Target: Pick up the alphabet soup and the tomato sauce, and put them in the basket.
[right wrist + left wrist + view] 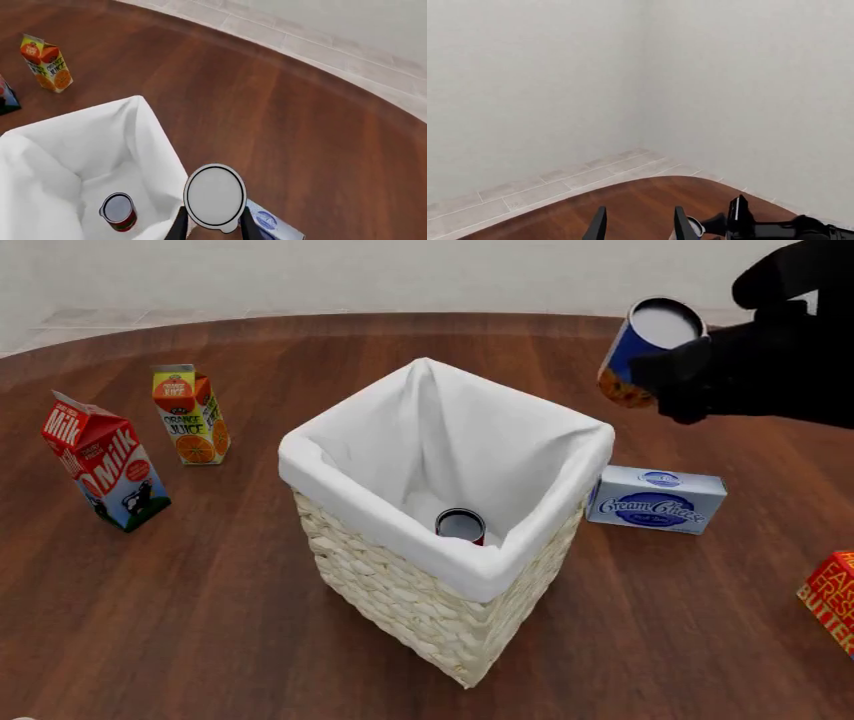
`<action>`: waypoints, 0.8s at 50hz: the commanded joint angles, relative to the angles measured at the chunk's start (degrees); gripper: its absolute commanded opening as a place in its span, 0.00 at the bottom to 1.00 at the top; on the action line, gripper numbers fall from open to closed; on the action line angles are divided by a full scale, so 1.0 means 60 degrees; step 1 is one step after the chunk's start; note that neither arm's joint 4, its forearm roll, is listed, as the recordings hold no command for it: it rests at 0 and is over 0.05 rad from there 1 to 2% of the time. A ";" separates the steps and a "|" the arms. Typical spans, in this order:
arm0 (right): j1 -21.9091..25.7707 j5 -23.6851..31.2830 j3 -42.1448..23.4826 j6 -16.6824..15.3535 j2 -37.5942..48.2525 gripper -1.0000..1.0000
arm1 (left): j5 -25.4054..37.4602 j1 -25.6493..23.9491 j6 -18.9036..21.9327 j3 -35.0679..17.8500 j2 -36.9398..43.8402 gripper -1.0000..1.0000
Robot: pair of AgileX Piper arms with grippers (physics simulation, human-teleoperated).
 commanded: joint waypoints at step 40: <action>0.2544 -0.0196 -0.1333 -0.0040 0.2264 0.00 | -0.0049 -0.0040 -0.0075 0.0103 -0.0078 1.00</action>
